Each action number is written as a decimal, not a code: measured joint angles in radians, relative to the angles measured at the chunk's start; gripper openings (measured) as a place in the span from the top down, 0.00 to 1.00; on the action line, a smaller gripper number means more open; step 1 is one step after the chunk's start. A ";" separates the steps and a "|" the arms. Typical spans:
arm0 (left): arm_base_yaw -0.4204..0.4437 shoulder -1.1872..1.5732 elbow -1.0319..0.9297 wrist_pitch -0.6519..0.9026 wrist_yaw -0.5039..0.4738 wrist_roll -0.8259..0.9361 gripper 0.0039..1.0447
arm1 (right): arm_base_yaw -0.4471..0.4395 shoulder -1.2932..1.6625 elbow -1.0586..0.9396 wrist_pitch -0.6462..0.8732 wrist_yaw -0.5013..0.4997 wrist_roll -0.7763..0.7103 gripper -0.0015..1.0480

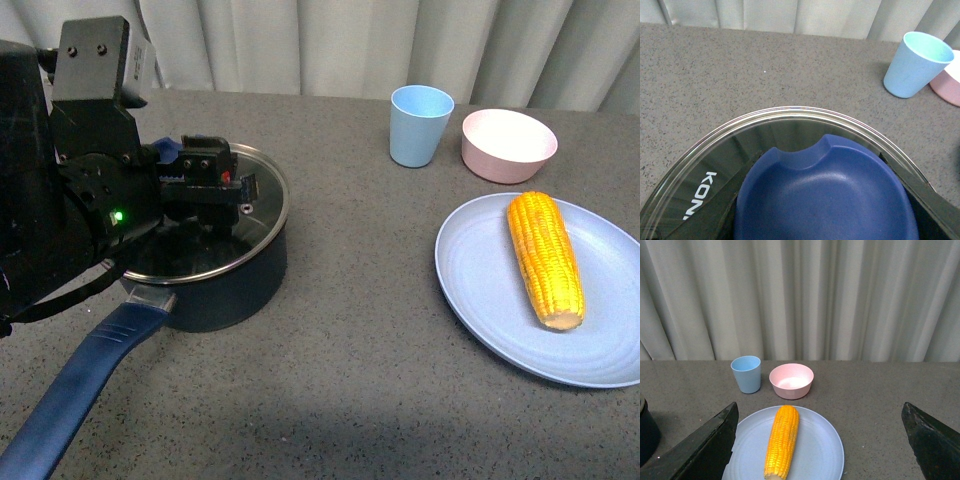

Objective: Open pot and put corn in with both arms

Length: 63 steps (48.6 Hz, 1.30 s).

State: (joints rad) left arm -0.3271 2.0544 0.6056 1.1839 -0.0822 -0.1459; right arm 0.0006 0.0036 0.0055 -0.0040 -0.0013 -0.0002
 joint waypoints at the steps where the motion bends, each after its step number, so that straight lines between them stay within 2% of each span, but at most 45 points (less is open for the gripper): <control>1: 0.001 -0.010 0.000 -0.005 0.000 -0.005 0.42 | 0.000 0.000 0.000 0.000 0.000 0.000 0.09; 13: 0.047 -0.106 0.002 -0.042 0.011 -0.016 0.42 | 0.000 0.000 0.000 0.000 0.000 0.000 0.09; 34: 0.306 -0.023 0.156 -0.150 0.047 -0.035 0.42 | 0.000 0.000 0.000 0.000 0.000 0.000 0.09; 48: 0.438 0.022 0.240 -0.237 0.065 -0.016 0.42 | 0.000 0.000 0.000 0.000 0.000 0.000 0.09; 53: 0.466 0.024 0.240 -0.235 0.085 -0.004 0.42 | 0.000 0.000 0.000 0.000 0.000 0.000 0.09; 63: 0.461 0.066 0.214 -0.163 0.085 -0.009 0.42 | 0.000 0.000 0.000 0.000 0.000 0.000 0.09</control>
State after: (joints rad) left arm 0.1337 2.1201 0.8192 1.0210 0.0032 -0.1547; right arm 0.0006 0.0036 0.0055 -0.0040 -0.0013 -0.0002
